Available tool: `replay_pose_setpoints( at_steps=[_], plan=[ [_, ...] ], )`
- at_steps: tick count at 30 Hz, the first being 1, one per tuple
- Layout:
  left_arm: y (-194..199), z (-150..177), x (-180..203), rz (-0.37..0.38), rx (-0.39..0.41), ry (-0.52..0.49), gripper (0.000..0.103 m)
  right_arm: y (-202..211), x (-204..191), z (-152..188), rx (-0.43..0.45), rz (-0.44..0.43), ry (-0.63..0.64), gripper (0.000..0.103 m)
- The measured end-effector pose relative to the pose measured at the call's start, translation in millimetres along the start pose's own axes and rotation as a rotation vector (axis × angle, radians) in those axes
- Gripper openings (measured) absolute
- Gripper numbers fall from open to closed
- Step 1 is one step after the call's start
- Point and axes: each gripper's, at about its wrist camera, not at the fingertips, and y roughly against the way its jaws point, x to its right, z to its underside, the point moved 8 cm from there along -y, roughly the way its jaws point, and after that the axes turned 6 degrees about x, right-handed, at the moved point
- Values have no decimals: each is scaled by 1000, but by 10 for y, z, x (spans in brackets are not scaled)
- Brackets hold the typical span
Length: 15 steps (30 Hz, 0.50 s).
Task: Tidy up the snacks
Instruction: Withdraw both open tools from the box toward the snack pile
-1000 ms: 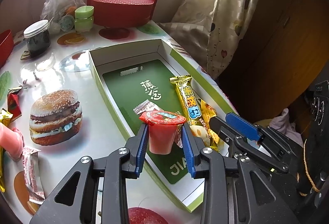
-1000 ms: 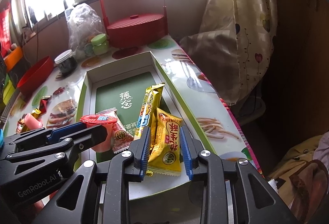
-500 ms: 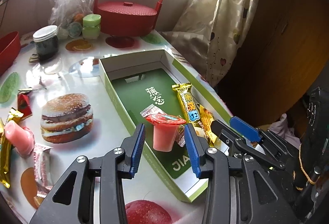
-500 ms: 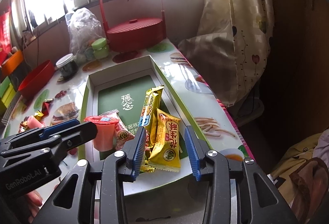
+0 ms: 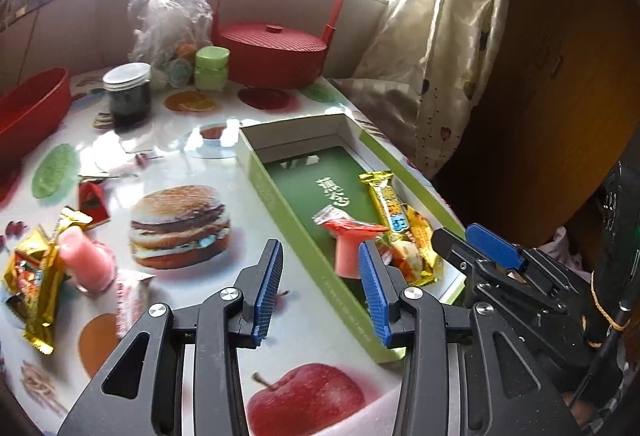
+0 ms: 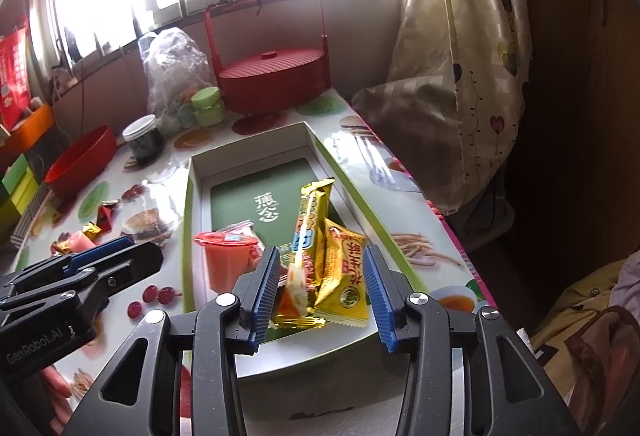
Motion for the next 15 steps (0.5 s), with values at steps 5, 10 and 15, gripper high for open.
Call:
replay_pose_setpoints(
  at_steps=[5,10,15],
  plan=[
    [91,45,-121,-24,3,11,41,41,-95,2,5,-12,7,42],
    [185,100,-274,-54,4,25,41,89,-205,0,12,-26,15,42],
    [259,126,-388,-72,11,39,41,111,-327,-6,16,-42,26,42]
  ],
)
